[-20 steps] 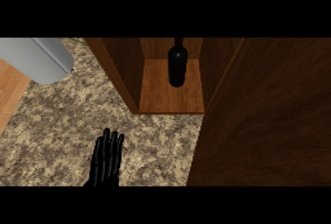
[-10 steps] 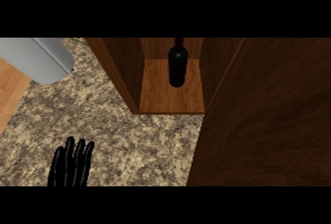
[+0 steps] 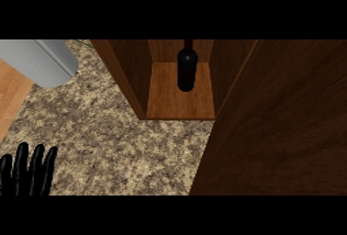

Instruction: Pick up the wine, place it into the cabinet and close the cabinet

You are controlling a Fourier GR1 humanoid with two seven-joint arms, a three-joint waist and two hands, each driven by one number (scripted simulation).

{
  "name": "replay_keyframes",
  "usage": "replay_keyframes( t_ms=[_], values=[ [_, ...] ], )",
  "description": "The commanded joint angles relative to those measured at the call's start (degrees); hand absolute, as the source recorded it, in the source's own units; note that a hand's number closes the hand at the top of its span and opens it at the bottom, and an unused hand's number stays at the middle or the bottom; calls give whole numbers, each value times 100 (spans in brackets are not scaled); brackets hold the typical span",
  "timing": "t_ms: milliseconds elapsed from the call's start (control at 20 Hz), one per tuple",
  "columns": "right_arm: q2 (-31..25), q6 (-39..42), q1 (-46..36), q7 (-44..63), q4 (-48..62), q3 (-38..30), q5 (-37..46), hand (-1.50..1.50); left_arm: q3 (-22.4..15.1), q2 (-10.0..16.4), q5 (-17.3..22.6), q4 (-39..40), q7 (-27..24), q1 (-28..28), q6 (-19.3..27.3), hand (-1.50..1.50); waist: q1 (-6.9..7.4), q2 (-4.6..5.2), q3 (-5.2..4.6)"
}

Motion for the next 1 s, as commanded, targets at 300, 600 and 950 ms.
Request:
replay_keyframes(
  t_ms=[300, 600, 950],
  values=[
    [283, -626, -180, 230, -640, 1757, 915, 150, 1178, 531, 626, -81, -214, 964, -1018, -150, 15, -12, -4],
    [285, -1685, -451, 202, -570, 2888, 1690, 150, 1923, 727, 1137, 85, 82, 832, -1418, -150, -33, -32, -11],
    [276, -2399, -1192, 11, -34, 3033, 2227, 150, 2367, 892, 1245, 150, 21, 1269, -2026, -150, 72, -25, -8]
  ],
)
